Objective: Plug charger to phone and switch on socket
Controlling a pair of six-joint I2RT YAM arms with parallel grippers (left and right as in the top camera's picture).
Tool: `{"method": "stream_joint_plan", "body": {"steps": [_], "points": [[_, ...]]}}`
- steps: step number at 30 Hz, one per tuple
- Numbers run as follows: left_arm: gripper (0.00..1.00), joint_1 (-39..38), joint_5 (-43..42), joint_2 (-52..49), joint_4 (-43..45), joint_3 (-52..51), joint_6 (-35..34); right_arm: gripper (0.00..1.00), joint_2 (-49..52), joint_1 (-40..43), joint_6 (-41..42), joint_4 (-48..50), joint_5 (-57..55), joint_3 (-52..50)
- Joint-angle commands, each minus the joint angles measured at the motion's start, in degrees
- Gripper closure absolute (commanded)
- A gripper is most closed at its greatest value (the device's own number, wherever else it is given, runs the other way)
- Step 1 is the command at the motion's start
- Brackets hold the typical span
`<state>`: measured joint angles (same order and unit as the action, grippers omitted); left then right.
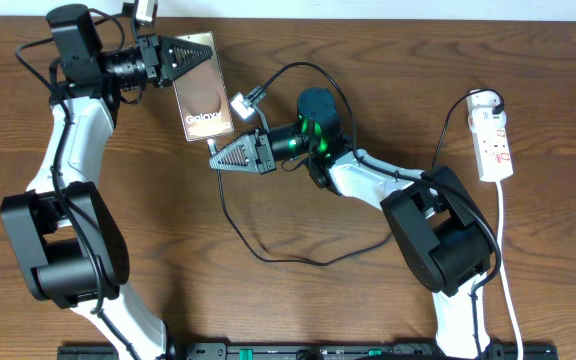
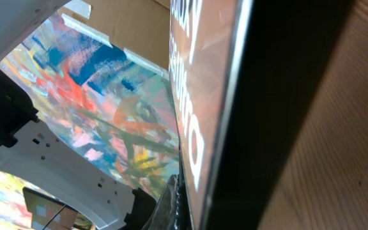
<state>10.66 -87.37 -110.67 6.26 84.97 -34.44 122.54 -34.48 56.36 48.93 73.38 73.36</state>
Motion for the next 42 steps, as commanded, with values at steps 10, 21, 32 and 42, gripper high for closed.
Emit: {"method": "stream_joint_plan", "body": {"steps": [10,21,32,42], "points": [[0.93,0.0,-2.7,1.7,0.3,0.4,1.2,0.99,-0.3,0.3,-1.1,0.6,0.5,1.2],[0.93,0.0,-2.7,1.7,0.1,0.4,1.2,0.99,-0.3,1.3,-1.1,0.6,0.5,1.2],[0.93,-0.1,-2.7,1.7,0.1,0.4,1.2,0.99,-0.3,1.4,-1.1,0.6,-0.1,1.2],[0.93,-1.3,-2.7,1.7,0.1,0.4,1.2,0.99,-0.3,1.0,-1.1,0.6,-1.0,1.2]]}}
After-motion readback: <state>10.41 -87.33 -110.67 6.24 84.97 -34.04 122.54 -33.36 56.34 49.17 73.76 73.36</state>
